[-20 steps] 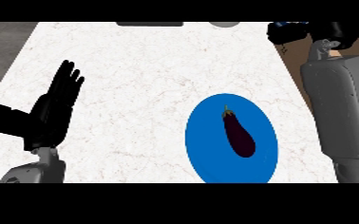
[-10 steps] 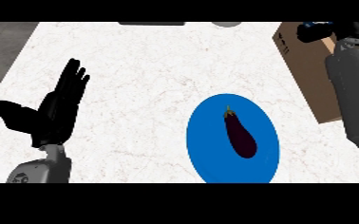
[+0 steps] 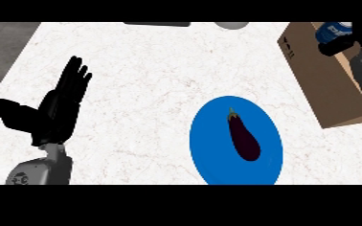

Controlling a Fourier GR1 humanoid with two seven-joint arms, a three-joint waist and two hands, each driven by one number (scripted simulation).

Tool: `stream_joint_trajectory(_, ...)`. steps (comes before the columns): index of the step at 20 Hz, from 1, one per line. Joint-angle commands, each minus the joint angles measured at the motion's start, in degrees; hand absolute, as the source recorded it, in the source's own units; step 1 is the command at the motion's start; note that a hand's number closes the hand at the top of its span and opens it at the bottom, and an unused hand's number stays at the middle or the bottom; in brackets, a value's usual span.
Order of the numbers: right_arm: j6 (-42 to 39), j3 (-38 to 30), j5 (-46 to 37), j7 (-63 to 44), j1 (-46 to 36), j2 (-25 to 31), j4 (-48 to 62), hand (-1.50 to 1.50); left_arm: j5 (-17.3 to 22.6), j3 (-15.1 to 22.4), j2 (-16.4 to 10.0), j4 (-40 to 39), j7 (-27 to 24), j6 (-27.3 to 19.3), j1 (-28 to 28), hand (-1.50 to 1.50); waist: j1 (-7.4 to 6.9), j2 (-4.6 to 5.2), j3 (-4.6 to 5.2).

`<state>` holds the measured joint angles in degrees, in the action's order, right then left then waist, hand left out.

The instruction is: Pick the can from the plate and place it in the cardboard box

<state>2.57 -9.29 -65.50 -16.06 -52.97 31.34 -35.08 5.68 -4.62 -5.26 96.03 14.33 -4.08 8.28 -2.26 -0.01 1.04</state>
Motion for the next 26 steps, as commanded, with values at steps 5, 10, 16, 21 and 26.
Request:
stream_joint_trajectory(5,9.0,-6.2,4.6,10.9,1.8,1.6,10.6,-1.50,-0.6,1.1,1.6,-2.9,-4.6,0.9,-2.6,0.00,-0.37,1.34,-1.19)
stream_joint_trajectory(10,22.3,-12.0,11.0,20.2,1.4,0.0,5.7,-1.50,-0.7,1.3,0.3,1.1,0.8,0.0,-1.0,0.00,-0.01,0.78,-1.30)
stream_joint_trajectory(16,18.1,-22.0,24.0,26.8,-2.7,-0.2,7.8,-1.50,-0.8,1.1,1.6,-1.0,-3.1,0.0,-2.9,0.00,0.55,0.59,-1.16)
stream_joint_trajectory(21,10.7,-32.5,37.0,31.4,-3.8,2.2,7.8,-1.50,-0.7,-0.5,-0.2,-0.8,-1.1,-0.4,-0.2,0.00,1.51,0.38,-1.26)
stream_joint_trajectory(26,9.0,-36.9,42.6,34.5,-2.3,4.9,10.3,-1.50,0.7,-1.7,-1.6,0.8,0.5,0.7,-1.0,0.00,0.86,0.54,-1.16)
